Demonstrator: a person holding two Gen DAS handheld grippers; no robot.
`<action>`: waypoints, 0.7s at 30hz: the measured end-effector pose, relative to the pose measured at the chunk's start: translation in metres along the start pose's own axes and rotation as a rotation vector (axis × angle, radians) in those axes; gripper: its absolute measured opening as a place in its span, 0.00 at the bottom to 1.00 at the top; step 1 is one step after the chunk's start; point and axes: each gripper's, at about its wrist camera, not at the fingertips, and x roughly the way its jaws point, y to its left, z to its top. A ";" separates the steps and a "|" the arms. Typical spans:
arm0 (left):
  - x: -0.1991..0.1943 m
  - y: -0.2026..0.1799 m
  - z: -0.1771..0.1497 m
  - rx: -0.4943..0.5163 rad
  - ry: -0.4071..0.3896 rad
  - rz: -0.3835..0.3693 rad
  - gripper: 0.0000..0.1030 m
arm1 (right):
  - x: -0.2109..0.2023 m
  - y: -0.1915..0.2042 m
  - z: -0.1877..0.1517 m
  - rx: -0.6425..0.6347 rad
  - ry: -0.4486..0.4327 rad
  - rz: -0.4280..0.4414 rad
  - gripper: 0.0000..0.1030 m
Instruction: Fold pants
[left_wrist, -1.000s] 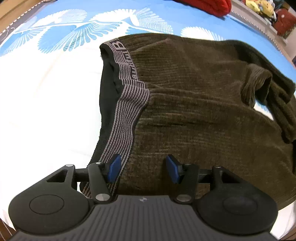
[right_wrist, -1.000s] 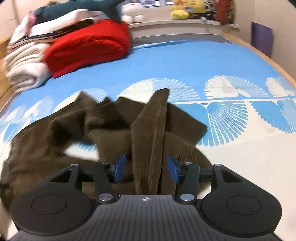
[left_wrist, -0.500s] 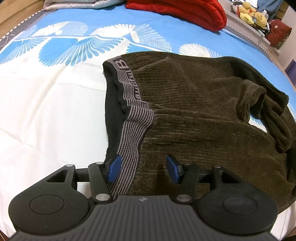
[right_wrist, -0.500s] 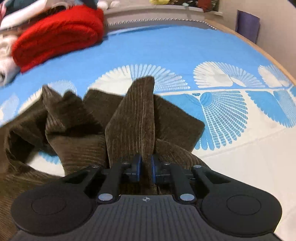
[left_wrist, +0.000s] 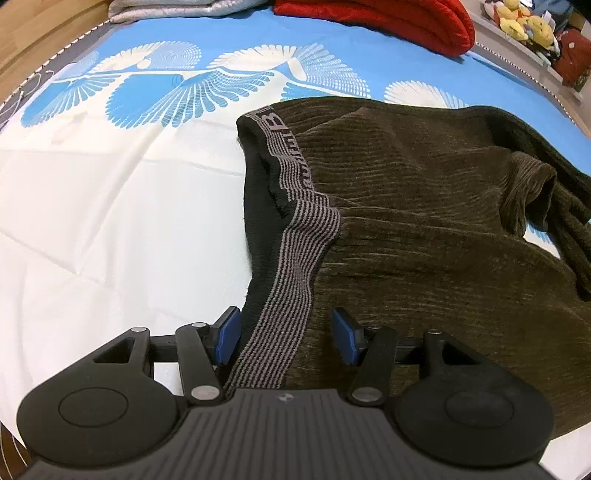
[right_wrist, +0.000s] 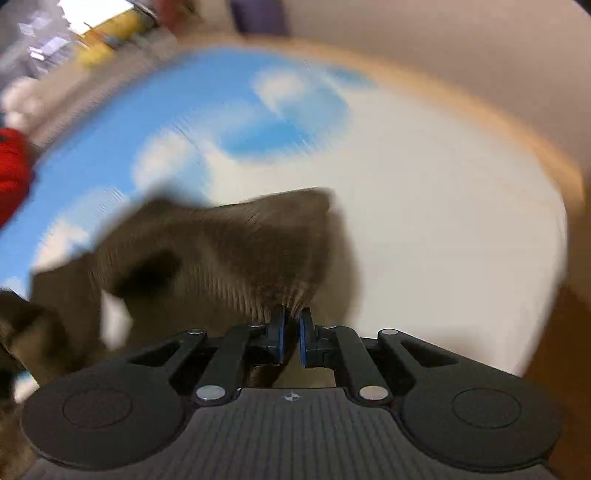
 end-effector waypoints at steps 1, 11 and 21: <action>0.001 0.000 0.000 0.005 0.002 0.005 0.59 | 0.009 -0.012 -0.002 0.018 0.062 0.007 0.07; 0.011 0.002 0.003 -0.004 0.029 0.031 0.67 | 0.032 -0.093 0.027 0.301 -0.061 0.165 0.38; 0.022 -0.010 0.004 0.058 0.035 0.021 0.70 | 0.073 -0.089 0.048 0.188 -0.115 0.109 0.39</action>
